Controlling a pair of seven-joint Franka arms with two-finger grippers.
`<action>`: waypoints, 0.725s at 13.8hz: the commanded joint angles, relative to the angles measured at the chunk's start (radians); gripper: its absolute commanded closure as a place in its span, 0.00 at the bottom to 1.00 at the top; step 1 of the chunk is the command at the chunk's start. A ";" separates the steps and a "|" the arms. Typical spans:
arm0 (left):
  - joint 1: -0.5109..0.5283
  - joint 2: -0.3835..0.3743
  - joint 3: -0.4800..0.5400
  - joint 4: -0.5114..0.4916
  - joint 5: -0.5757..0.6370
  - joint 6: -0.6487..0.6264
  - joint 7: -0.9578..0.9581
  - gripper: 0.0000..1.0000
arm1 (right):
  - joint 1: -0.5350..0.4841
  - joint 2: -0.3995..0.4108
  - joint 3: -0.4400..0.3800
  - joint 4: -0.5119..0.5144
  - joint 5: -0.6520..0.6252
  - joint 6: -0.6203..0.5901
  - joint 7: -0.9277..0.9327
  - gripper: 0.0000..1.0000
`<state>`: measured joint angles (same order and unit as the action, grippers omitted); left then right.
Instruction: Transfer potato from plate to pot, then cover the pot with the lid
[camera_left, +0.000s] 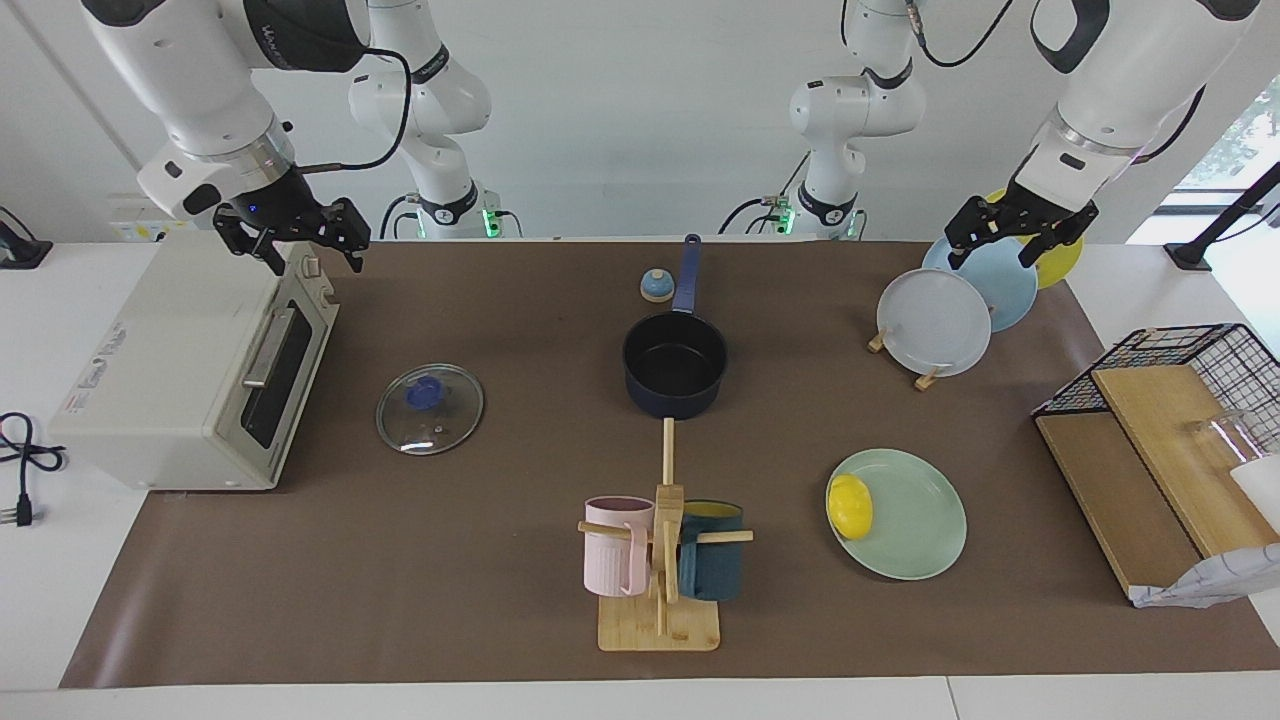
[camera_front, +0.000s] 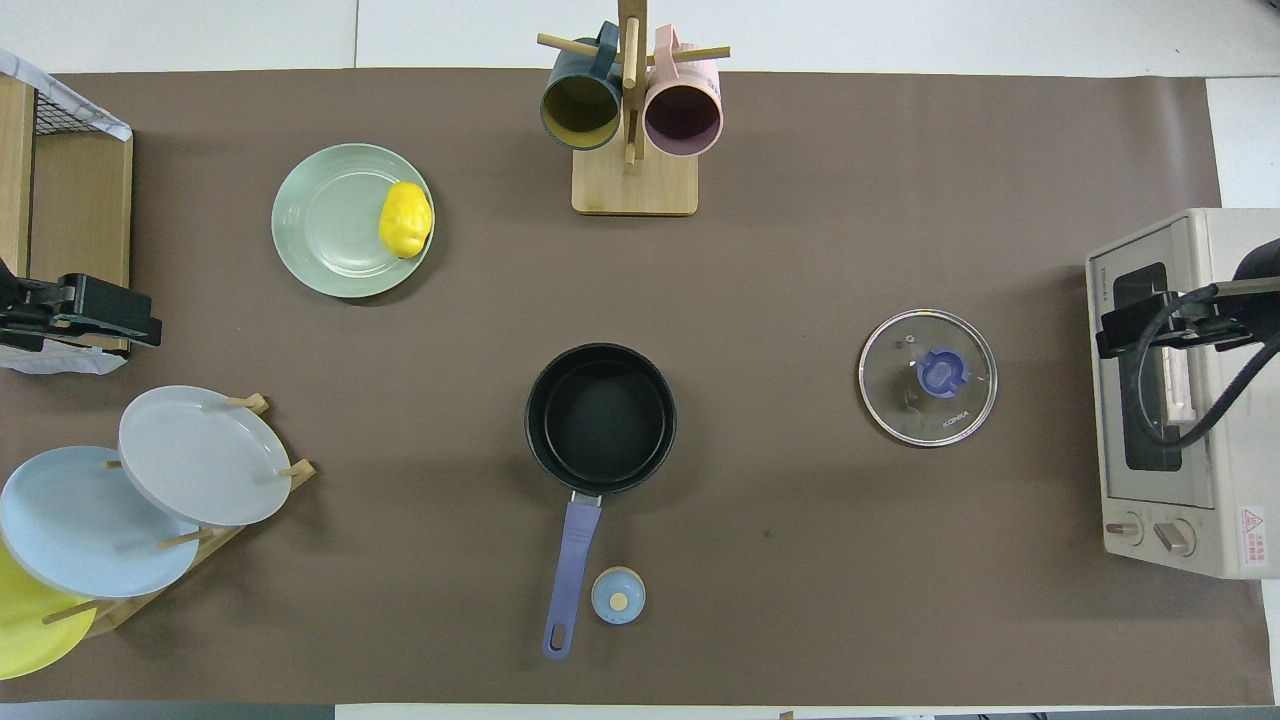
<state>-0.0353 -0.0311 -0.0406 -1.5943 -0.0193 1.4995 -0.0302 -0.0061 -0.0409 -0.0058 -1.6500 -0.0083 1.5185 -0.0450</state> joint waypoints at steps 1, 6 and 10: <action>-0.014 0.002 0.008 0.007 0.018 -0.001 0.012 0.00 | -0.003 -0.014 0.007 -0.011 -0.010 -0.009 0.013 0.00; -0.014 0.002 0.008 0.007 0.018 -0.002 0.012 0.00 | -0.002 -0.020 0.009 -0.023 -0.010 -0.011 0.019 0.00; -0.015 0.002 0.007 0.005 0.018 0.007 0.012 0.00 | 0.000 -0.071 0.012 -0.144 -0.002 0.082 0.007 0.00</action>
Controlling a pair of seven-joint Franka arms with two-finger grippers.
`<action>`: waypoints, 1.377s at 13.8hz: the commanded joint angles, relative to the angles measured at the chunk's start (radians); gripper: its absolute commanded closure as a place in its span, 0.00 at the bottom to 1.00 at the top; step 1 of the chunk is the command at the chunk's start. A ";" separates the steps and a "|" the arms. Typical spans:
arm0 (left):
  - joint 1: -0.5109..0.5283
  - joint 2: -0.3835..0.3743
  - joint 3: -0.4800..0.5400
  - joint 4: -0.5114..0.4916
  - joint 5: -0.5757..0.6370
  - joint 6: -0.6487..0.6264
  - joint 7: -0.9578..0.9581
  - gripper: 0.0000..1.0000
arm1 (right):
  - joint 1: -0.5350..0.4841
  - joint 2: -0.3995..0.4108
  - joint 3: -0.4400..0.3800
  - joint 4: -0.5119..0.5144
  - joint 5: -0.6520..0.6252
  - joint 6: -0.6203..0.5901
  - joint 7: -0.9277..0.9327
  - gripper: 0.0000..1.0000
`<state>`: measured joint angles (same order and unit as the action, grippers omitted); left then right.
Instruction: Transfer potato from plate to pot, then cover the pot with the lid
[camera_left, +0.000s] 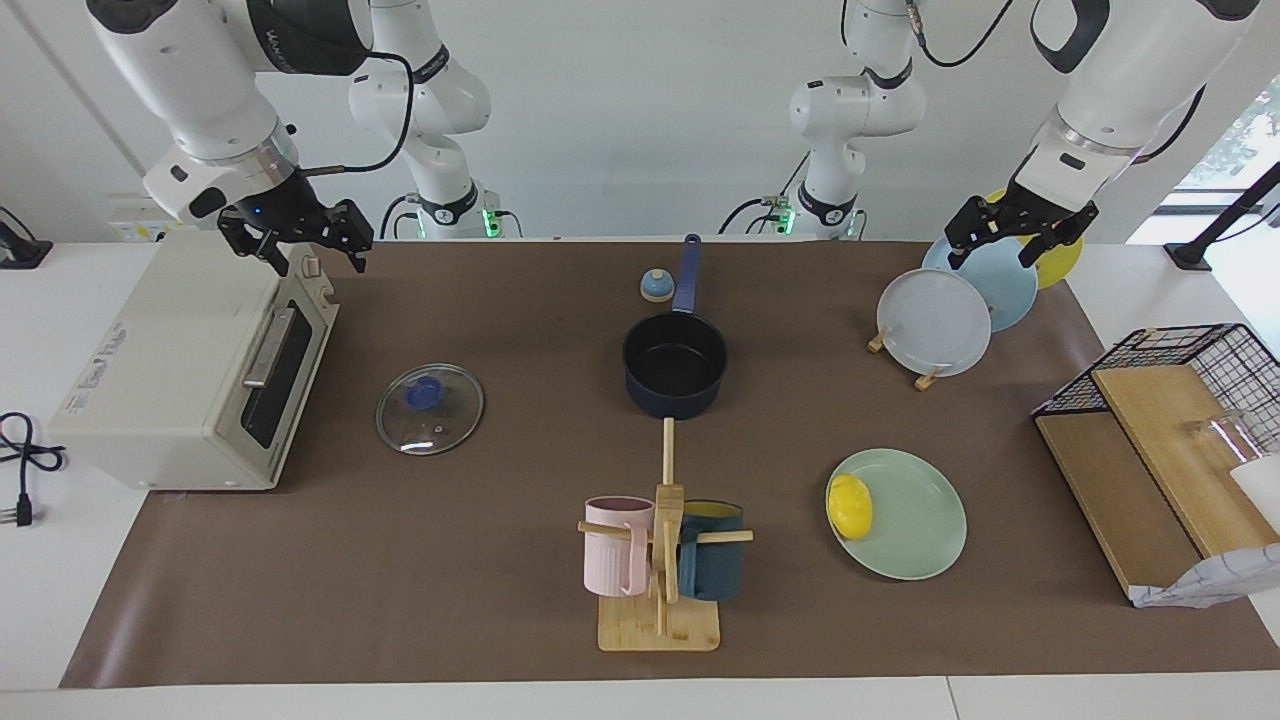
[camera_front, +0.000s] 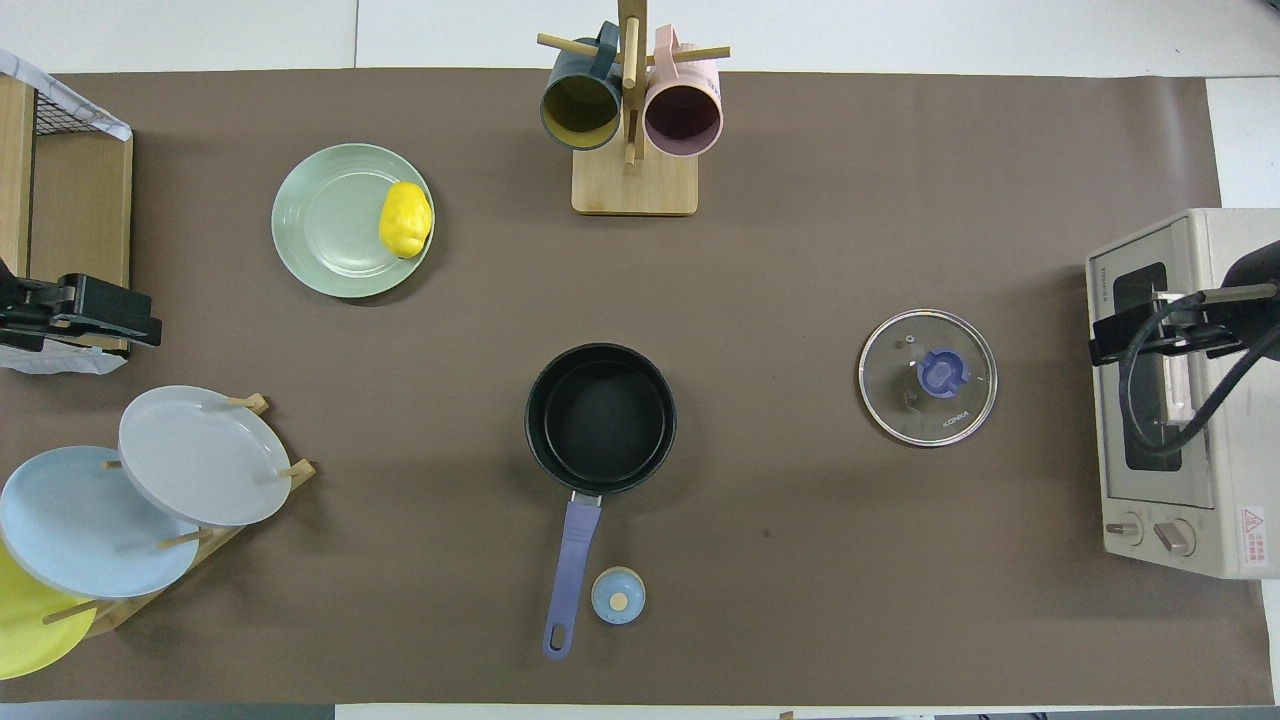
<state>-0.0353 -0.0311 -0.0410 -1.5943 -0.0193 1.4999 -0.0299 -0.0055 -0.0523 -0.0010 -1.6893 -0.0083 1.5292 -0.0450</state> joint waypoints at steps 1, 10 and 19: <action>-0.015 0.002 0.007 0.002 0.018 0.020 0.010 0.00 | -0.001 -0.069 0.007 -0.142 0.004 0.128 0.005 0.00; -0.067 0.201 0.003 0.045 -0.053 0.155 -0.028 0.00 | 0.090 0.012 0.007 -0.363 0.002 0.459 0.002 0.00; -0.150 0.574 0.007 0.206 -0.047 0.466 -0.251 0.00 | 0.098 0.121 0.007 -0.564 0.004 0.850 -0.076 0.00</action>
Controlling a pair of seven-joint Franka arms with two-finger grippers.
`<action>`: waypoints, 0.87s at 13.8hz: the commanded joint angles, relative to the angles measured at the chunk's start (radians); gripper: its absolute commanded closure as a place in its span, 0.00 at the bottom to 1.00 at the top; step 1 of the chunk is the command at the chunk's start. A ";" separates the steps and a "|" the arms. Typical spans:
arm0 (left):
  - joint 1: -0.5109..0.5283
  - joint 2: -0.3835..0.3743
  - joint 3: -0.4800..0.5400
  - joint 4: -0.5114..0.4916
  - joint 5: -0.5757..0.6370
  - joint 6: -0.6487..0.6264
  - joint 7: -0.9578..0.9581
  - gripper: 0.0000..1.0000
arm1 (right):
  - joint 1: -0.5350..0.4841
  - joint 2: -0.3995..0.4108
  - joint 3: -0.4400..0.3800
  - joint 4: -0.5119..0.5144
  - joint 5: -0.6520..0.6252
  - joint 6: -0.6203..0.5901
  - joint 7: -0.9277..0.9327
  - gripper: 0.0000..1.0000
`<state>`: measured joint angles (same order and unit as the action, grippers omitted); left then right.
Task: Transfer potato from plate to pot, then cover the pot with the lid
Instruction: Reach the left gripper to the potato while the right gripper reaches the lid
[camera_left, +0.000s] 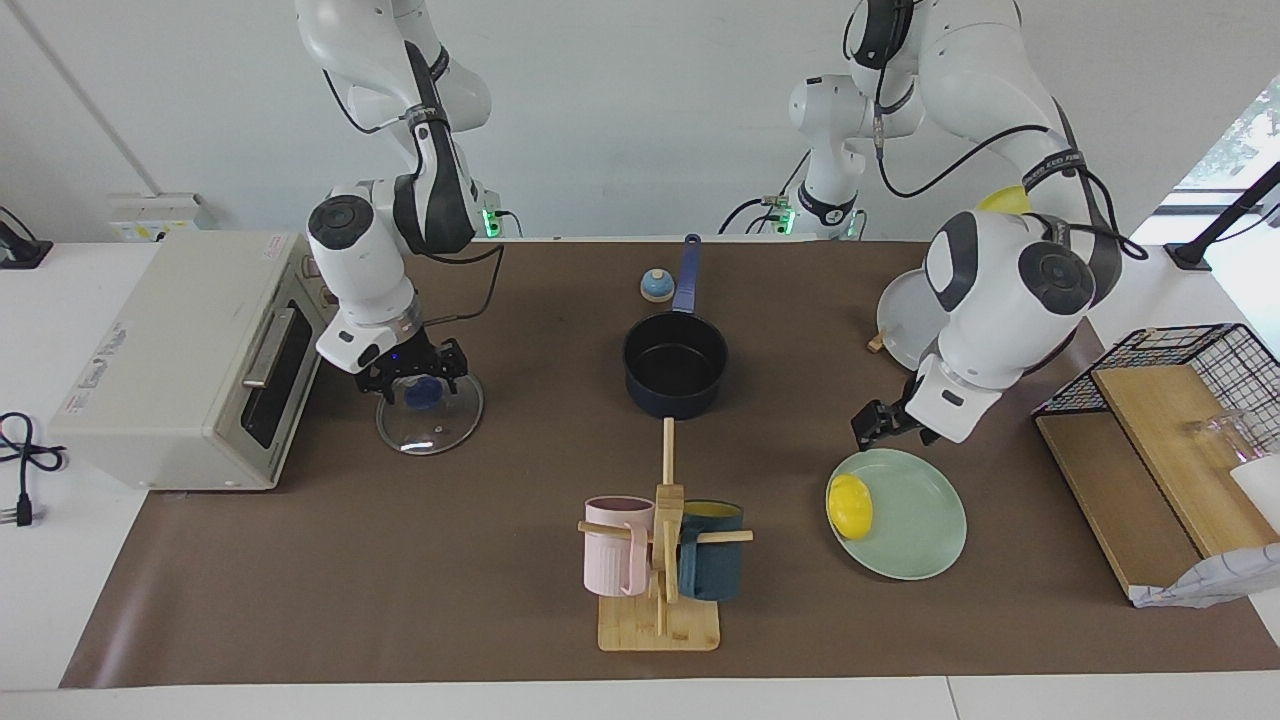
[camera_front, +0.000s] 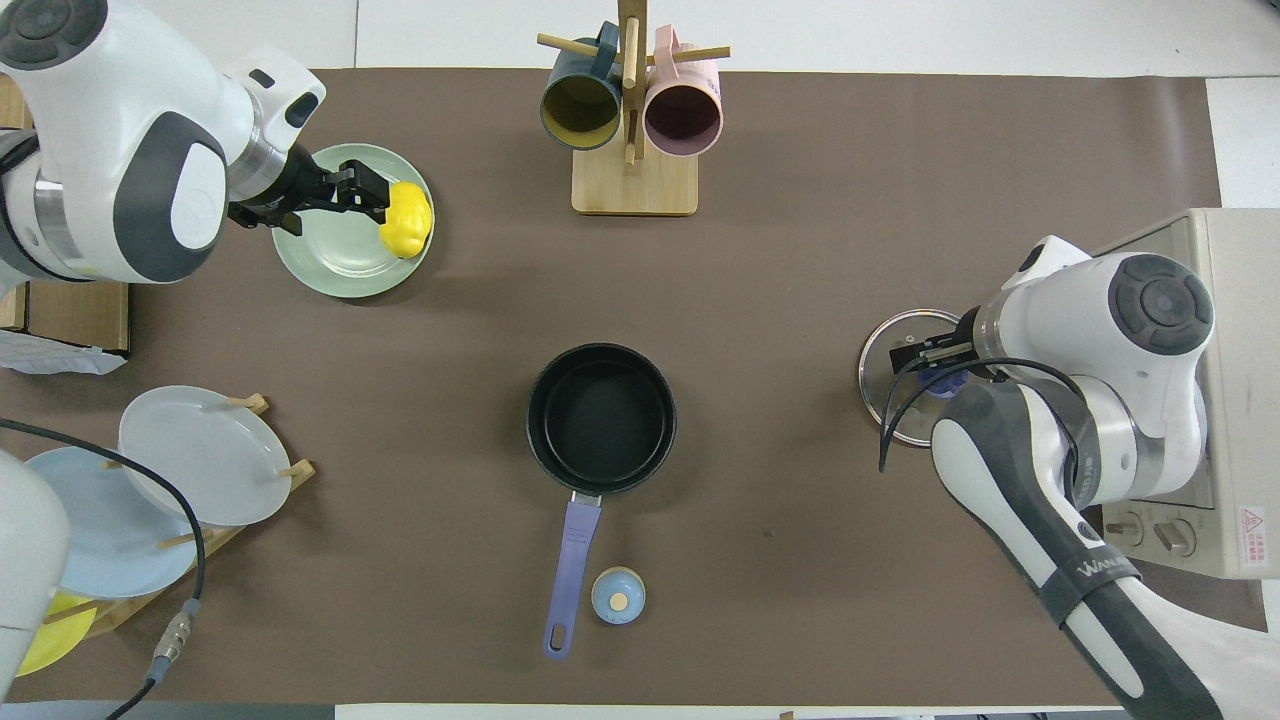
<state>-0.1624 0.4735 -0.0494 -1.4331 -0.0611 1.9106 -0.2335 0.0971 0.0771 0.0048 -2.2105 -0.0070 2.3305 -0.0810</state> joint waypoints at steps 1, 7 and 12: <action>-0.035 0.095 0.019 0.045 -0.002 0.098 -0.052 0.00 | -0.005 -0.007 0.001 -0.055 0.002 0.056 -0.045 0.00; -0.048 0.140 0.020 0.019 0.010 0.208 -0.053 0.00 | -0.014 -0.016 0.000 -0.084 0.002 0.056 -0.115 0.00; -0.049 0.129 0.019 -0.056 0.058 0.283 -0.050 0.00 | -0.014 -0.017 0.001 -0.089 0.002 0.061 -0.115 0.01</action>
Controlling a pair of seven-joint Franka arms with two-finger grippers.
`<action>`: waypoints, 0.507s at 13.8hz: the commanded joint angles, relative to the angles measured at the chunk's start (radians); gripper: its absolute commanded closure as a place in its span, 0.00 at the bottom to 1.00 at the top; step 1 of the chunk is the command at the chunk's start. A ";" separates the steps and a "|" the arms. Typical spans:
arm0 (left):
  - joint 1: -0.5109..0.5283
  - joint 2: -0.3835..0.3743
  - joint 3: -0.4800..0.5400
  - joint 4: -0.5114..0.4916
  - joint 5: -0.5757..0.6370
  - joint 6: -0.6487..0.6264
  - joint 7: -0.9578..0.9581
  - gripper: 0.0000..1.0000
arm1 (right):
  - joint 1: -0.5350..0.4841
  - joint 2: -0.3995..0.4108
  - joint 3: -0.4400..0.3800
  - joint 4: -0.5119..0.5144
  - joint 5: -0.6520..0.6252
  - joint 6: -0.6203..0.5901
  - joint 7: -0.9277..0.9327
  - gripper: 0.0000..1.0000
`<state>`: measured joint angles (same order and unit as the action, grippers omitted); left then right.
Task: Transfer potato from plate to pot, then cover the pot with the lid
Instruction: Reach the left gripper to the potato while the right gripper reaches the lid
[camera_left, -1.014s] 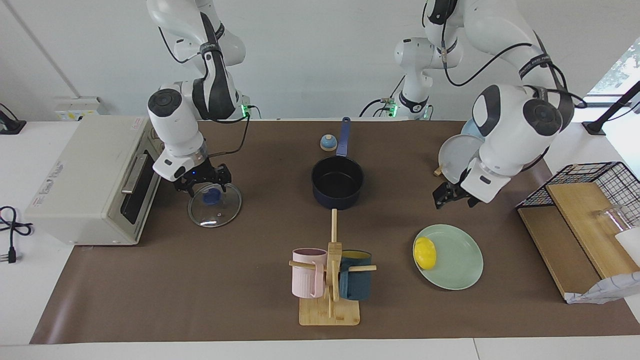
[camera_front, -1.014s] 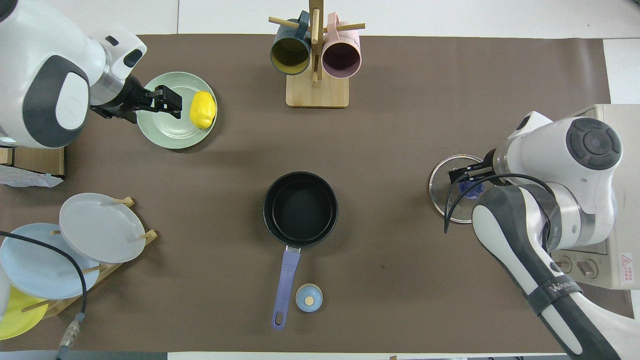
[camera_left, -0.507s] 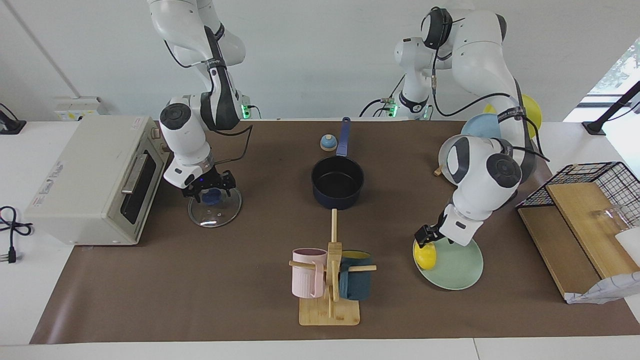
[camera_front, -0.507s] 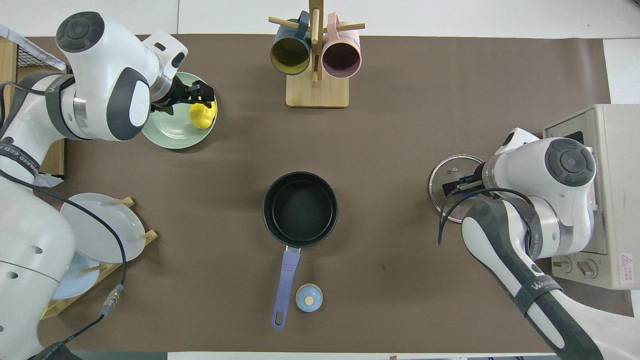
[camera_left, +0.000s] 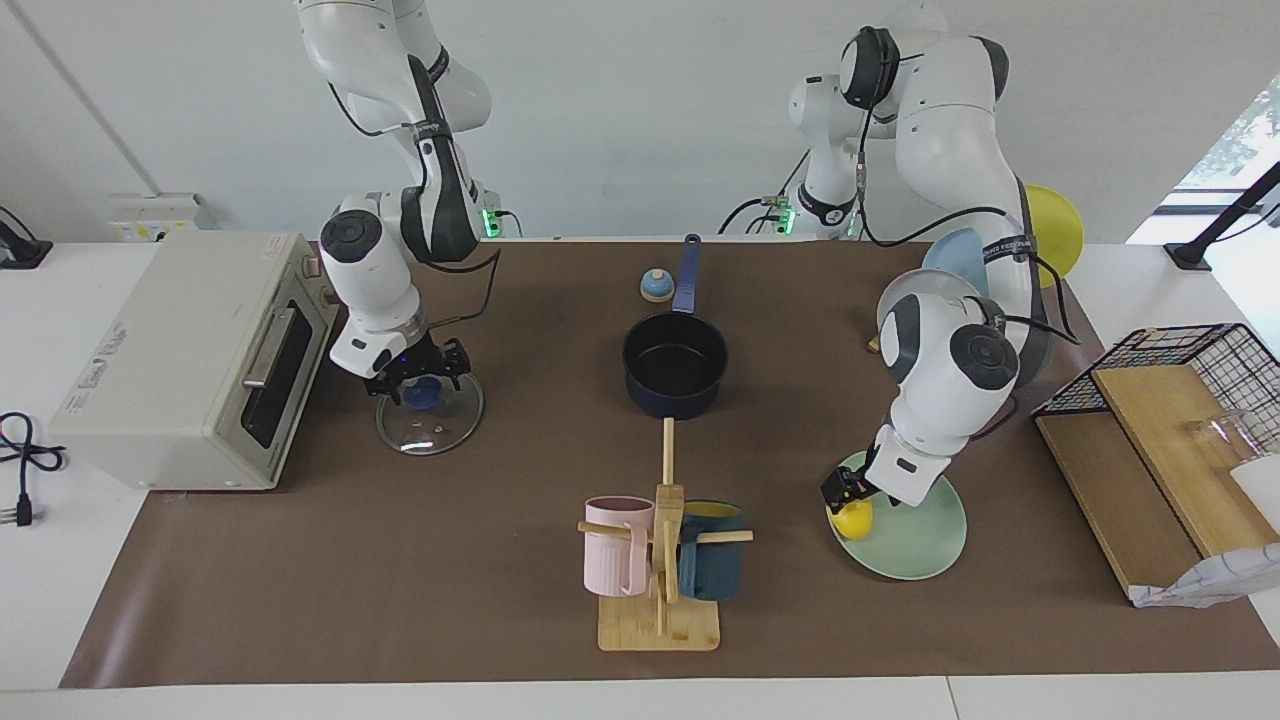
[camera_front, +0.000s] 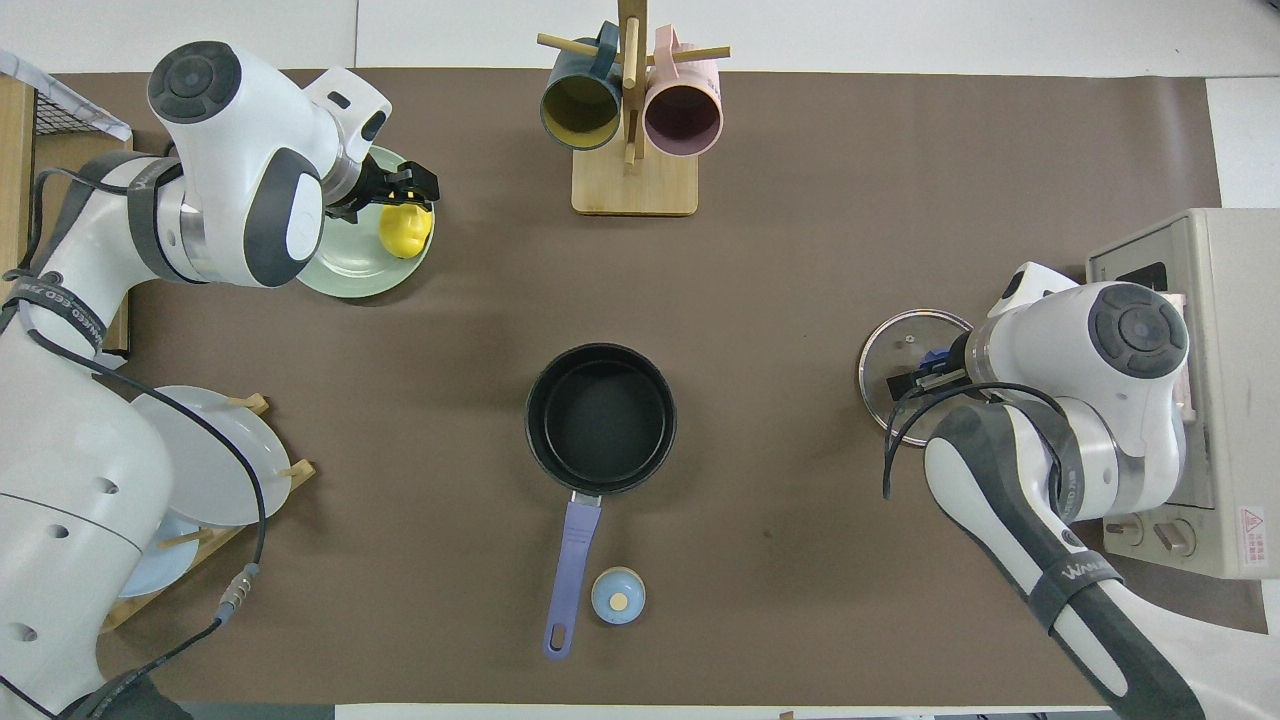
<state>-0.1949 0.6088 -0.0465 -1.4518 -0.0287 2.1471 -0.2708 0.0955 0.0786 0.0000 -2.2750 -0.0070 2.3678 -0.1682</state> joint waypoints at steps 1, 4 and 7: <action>-0.017 -0.006 0.016 -0.039 0.026 0.050 -0.014 0.00 | -0.013 -0.019 0.006 -0.024 0.002 0.022 -0.030 0.06; -0.015 -0.007 0.016 -0.041 0.026 0.045 -0.007 0.02 | -0.013 -0.019 0.006 -0.024 0.002 0.021 -0.030 0.27; -0.009 -0.007 0.014 -0.038 0.027 0.039 0.013 0.45 | -0.014 -0.019 0.006 -0.020 0.002 0.013 -0.043 0.69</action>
<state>-0.1959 0.6092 -0.0435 -1.4755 -0.0237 2.1694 -0.2685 0.0948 0.0765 -0.0001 -2.2762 -0.0070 2.3680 -0.1753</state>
